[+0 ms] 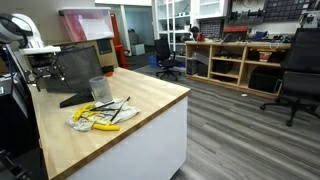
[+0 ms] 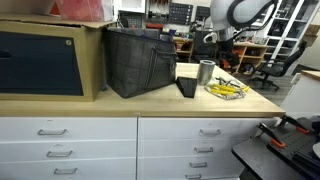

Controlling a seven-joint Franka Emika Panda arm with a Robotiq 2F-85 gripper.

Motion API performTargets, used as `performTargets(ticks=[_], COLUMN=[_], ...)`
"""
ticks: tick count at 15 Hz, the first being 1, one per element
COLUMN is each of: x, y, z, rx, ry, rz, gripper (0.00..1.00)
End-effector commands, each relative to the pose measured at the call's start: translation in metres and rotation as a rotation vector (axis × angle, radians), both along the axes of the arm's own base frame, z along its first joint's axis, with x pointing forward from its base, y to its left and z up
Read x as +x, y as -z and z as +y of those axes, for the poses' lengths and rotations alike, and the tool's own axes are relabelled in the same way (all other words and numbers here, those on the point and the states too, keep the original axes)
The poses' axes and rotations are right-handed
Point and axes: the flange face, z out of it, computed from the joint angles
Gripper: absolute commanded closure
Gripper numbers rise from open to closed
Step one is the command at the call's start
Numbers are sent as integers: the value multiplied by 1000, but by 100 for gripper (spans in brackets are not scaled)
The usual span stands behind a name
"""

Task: Remove the yellow object from the black platform and put it on the table

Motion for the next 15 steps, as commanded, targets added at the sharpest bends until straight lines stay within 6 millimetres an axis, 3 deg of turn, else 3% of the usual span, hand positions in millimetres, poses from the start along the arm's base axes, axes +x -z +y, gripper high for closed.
performTargets(ticks=[1, 8, 15], x=[4, 12, 11], y=[-40, -84, -108], z=[7, 29, 23], rx=[58, 95, 100], ry=[129, 520, 907], rz=[14, -96, -118], gripper=[0, 0, 0])
